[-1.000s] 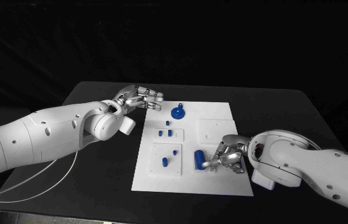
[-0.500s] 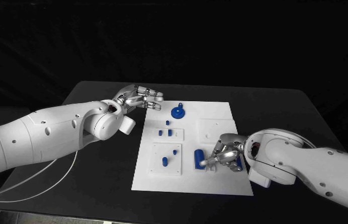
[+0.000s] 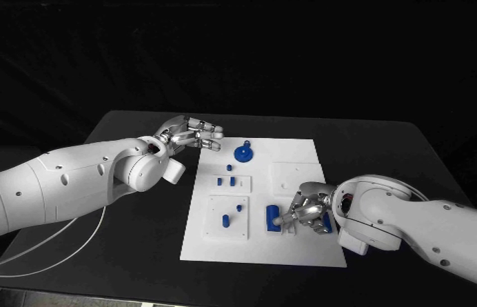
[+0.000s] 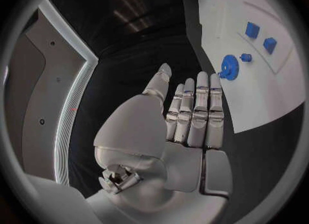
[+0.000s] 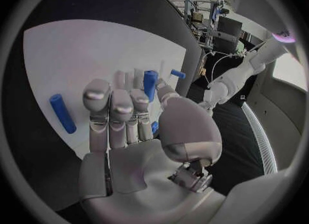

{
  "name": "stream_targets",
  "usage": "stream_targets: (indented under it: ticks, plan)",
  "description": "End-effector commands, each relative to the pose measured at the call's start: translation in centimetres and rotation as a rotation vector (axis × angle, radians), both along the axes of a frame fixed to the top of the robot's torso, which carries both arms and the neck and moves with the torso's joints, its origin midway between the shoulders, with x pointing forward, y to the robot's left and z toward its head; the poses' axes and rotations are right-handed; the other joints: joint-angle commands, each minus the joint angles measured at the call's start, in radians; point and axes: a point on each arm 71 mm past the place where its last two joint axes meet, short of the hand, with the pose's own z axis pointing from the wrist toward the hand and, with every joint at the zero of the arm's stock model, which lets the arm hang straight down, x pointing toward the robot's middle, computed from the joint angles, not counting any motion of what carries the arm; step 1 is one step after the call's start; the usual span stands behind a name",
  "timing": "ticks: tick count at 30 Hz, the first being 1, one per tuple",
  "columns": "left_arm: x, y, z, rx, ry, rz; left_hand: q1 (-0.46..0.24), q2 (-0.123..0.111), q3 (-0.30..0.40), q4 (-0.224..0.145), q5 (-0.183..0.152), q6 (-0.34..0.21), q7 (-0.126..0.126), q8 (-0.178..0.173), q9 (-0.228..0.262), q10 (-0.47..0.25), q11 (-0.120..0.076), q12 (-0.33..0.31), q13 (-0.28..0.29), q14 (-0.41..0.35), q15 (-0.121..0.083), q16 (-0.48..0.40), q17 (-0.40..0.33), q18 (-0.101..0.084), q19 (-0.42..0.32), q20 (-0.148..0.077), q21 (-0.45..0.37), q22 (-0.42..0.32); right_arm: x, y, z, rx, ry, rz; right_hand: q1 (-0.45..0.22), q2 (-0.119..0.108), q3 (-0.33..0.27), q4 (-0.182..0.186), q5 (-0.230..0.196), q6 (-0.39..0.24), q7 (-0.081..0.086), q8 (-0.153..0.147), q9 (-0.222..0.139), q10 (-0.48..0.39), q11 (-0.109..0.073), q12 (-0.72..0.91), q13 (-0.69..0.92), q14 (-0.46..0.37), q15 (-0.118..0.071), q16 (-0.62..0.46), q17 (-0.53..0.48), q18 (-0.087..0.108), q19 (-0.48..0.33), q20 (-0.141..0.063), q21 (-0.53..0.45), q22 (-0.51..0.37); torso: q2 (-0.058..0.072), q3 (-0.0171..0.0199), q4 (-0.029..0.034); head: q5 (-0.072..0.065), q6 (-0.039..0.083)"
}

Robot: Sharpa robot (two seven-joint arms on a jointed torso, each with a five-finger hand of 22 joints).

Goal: Assemble the parts on the task board

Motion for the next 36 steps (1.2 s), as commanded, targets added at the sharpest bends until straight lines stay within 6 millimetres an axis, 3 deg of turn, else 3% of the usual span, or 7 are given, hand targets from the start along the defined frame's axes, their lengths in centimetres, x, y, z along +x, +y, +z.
stream_targets:
  ticks: [1,14,22,25,29,36]
  plan:
    - [-0.1,-0.2,0.0,-0.006,-0.002,-0.016,-0.001,-0.003,0.0,0.003,0.003,-0.007,0.0,0.0,0.0,-0.007,-0.001,0.002,0.0,-0.009,-0.001,-0.003,-0.001,-0.003,-0.006,0.002,0.004,-0.001,-0.1,0.0,-0.3,-0.022,0.014,0.018,0.01,0.005,0.001,-0.008,0.006,-0.001,-0.003,-0.004,-0.001,-0.003,-0.004,0.001,-0.001,0.001,-0.005,0.001,-0.001,-0.016,0.053,0.001,0.0,0.094,0.0,-0.0002,-0.0001,-0.001,-0.001]
    - [-0.1,-0.1,0.1,-0.006,-0.004,-0.014,-0.001,-0.003,0.0,0.003,0.003,-0.007,0.0,0.0,0.0,-0.007,-0.001,0.002,0.0,-0.009,-0.001,-0.003,-0.001,-0.003,-0.006,0.002,0.004,-0.001,0.0,-0.2,-0.4,-0.011,0.004,0.001,0.011,0.006,0.004,-0.026,0.011,0.0,-0.004,-0.004,-0.003,-0.003,-0.004,0.002,0.0,0.001,-0.005,0.002,-0.001,-0.016,0.053,0.001,0.001,0.094,0.0,0.0003,-0.0003,0.0,0.0]
    - [0.1,0.1,0.1,-0.008,-0.011,-0.002,-0.003,-0.004,0.001,0.004,0.002,-0.007,0.0,0.0,0.0,-0.006,-0.001,0.002,0.0,-0.009,-0.001,-0.003,-0.001,-0.003,-0.006,0.002,0.005,-0.002,0.5,-1.5,0.1,0.07,-0.026,-0.032,0.021,-0.026,0.015,-0.002,0.012,-0.044,0.01,-0.003,-0.001,-0.002,0.003,0.01,0.005,0.0,-0.003,-0.007,-0.009,-0.011,0.055,0.002,-0.007,0.092,-0.001,0.0002,-0.0016,-0.006,0.005]
    - [0.2,0.4,0.1,-0.012,-0.016,0.012,-0.003,-0.003,0.001,0.004,0.001,-0.005,-0.001,0.0,0.0,-0.004,-0.002,0.002,0.0,-0.008,-0.002,-0.003,-0.001,-0.003,-0.005,0.002,0.005,-0.003,1.3,-2.7,1.0,0.104,-0.053,-0.068,0.041,-0.034,0.019,0.006,0.016,-0.046,0.011,-0.004,0.01,0.007,0.003,0.054,0.03,0.0,-0.004,-0.009,-0.013,-0.009,0.056,0.002,-0.007,0.092,-0.001,-0.0001,-0.0021,-0.01,0.008]
    - [0.3,0.5,0.2,-0.018,-0.025,0.027,-0.005,-0.002,0.001,0.004,0.001,-0.002,-0.002,0.0,0.0,0.006,-0.005,0.002,0.0,-0.007,-0.003,-0.003,0.0,-0.004,-0.005,0.001,0.006,-0.003,2.3,-4.3,2.0,0.125,-0.074,-0.103,0.069,-0.031,0.021,-0.012,0.036,-0.031,0.003,-0.003,0.031,0.012,-0.002,0.076,0.043,0.0,-0.008,-0.006,-0.011,-0.01,0.057,-0.001,-0.001,0.094,-0.001,0.0003,-0.0029,-0.02,0.01]
    - [0.4,0.6,0.3,-0.025,-0.036,0.04,-0.006,0.0,0.002,0.004,0.002,0.003,-0.004,0.0,0.0,0.013,-0.007,0.002,0.0,-0.003,-0.004,-0.003,0.0,-0.004,-0.003,0.0,0.007,-0.003,3.1,-7.7,2.4,0.063,-0.053,-0.138,0.095,-0.011,0.008,-0.068,0.057,-0.022,-0.007,-0.003,0.114,0.009,-0.008,0.072,0.045,0.0,-0.011,-0.004,-0.008,-0.015,0.055,-0.005,0.0,0.094,-0.001,0.0008,-0.003,-0.034,0.011]
